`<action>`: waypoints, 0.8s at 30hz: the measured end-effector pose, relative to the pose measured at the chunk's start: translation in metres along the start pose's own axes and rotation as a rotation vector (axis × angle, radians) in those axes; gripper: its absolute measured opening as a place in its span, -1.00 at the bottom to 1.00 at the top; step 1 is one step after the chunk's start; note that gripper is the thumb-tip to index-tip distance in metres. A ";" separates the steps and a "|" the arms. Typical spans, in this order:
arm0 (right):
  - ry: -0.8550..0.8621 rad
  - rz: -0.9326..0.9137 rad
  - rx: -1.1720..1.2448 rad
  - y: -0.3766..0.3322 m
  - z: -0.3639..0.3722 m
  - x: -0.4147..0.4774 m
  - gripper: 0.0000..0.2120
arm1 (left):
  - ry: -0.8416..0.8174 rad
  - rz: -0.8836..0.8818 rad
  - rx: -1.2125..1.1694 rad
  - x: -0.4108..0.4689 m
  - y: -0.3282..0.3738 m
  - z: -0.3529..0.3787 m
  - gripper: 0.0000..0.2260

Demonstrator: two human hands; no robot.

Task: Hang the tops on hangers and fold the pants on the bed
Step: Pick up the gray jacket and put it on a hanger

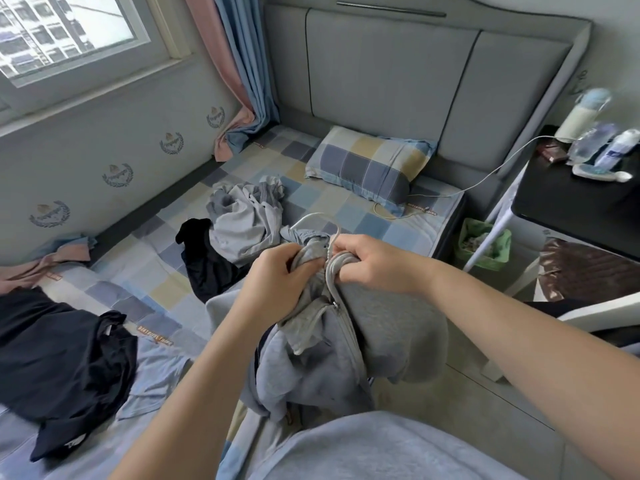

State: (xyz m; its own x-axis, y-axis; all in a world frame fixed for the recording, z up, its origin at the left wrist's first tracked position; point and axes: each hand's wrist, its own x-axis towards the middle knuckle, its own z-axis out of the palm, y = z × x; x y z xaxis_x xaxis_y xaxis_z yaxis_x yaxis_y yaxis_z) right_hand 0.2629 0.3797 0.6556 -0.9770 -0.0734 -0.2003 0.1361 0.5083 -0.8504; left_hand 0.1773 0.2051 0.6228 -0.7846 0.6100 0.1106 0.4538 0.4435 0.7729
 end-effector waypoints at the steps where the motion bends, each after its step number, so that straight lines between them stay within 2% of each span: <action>1: -0.024 0.008 0.051 0.003 0.002 -0.002 -0.82 | 0.000 -0.004 -0.008 0.001 0.000 0.001 -0.62; 4: -0.037 0.049 0.238 0.014 0.009 -0.002 -0.60 | 0.024 -0.038 -0.027 0.004 -0.002 0.002 -0.66; 5: 0.055 0.055 0.259 0.016 0.014 0.000 -0.62 | 0.044 -0.051 -0.018 0.004 -0.004 0.002 -0.69; 7: 0.357 0.057 0.228 0.021 0.020 0.007 -0.74 | 0.144 -0.088 0.076 0.001 -0.011 0.007 -0.74; 8: 0.484 0.072 0.209 0.026 0.020 0.009 -0.72 | 0.222 -0.111 0.129 -0.003 -0.015 0.012 -0.77; 9: 0.565 0.092 0.200 0.030 0.019 0.010 -0.69 | 0.301 -0.139 0.150 -0.008 -0.018 0.017 -0.75; 11: 0.616 0.120 0.220 0.033 0.017 0.008 -0.67 | 0.384 -0.214 0.112 -0.020 -0.026 0.030 -0.62; 13: 0.598 0.133 0.288 0.029 0.016 0.007 -0.67 | 0.311 -0.311 -0.034 -0.029 -0.034 0.044 -0.63; 15: 0.550 0.125 0.334 0.024 0.018 0.007 -0.67 | 0.207 -0.411 -0.238 -0.027 -0.039 0.051 -0.80; 16: 0.523 0.123 0.319 0.023 0.018 0.007 -0.67 | 0.220 -0.465 -0.347 -0.022 -0.042 0.051 -0.84; 20: 0.410 0.113 0.108 0.020 0.017 0.001 -0.71 | 0.520 -0.675 -0.746 0.007 -0.045 0.029 -0.91; 22: 0.336 0.114 0.020 0.019 0.018 -0.002 -0.71 | 0.588 -0.634 -0.722 0.017 -0.044 0.015 -0.88; 24: 0.256 0.148 -0.070 0.015 0.022 0.000 -0.71 | 0.590 -0.508 -0.665 0.023 -0.036 0.004 -0.81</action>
State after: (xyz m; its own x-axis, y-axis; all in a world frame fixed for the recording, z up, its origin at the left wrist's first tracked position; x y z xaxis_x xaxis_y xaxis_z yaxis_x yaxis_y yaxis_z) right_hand 0.2688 0.3682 0.6319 -0.9582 0.2198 -0.1829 0.2771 0.5557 -0.7839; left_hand 0.1451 0.2058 0.5950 -0.9833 -0.0484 -0.1756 -0.1757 -0.0038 0.9844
